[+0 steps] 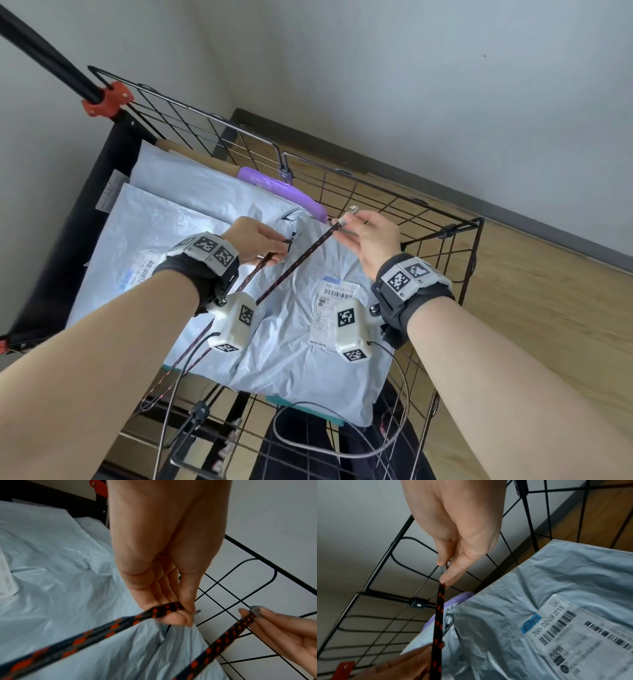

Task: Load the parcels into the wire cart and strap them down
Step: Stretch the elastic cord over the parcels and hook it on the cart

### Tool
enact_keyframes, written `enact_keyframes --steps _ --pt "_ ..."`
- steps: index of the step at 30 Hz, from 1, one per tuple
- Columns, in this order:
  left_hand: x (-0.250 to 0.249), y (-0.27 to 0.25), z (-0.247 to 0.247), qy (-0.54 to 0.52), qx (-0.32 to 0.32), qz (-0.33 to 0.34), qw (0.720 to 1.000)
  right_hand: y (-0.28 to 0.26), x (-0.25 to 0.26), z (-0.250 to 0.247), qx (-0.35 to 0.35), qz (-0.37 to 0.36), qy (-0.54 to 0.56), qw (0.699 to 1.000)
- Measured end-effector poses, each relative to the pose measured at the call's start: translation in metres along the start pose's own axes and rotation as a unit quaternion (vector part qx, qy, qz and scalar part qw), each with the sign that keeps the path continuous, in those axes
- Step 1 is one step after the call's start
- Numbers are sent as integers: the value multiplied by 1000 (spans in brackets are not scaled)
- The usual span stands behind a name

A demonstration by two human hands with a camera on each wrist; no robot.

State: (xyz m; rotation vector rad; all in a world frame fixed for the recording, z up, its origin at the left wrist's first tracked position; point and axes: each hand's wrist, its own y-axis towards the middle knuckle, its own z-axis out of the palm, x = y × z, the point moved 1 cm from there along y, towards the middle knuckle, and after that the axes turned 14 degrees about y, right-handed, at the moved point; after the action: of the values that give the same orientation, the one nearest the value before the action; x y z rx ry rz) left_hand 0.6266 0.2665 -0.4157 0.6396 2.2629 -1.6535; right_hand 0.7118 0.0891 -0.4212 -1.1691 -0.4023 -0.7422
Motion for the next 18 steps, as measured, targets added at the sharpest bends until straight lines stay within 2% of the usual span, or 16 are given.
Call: enact_keyframes --steps 6,14,18 --pt "-15 3 4 -1 1 5 1000 4 1 -1 47 23 -7 999" --pt "-4 18 1 151 7 0 988 17 -1 -1 -24 -84 -49 995" --pt "3 20 -1 137 32 -7 990 25 0 3 -48 -117 -66 990"
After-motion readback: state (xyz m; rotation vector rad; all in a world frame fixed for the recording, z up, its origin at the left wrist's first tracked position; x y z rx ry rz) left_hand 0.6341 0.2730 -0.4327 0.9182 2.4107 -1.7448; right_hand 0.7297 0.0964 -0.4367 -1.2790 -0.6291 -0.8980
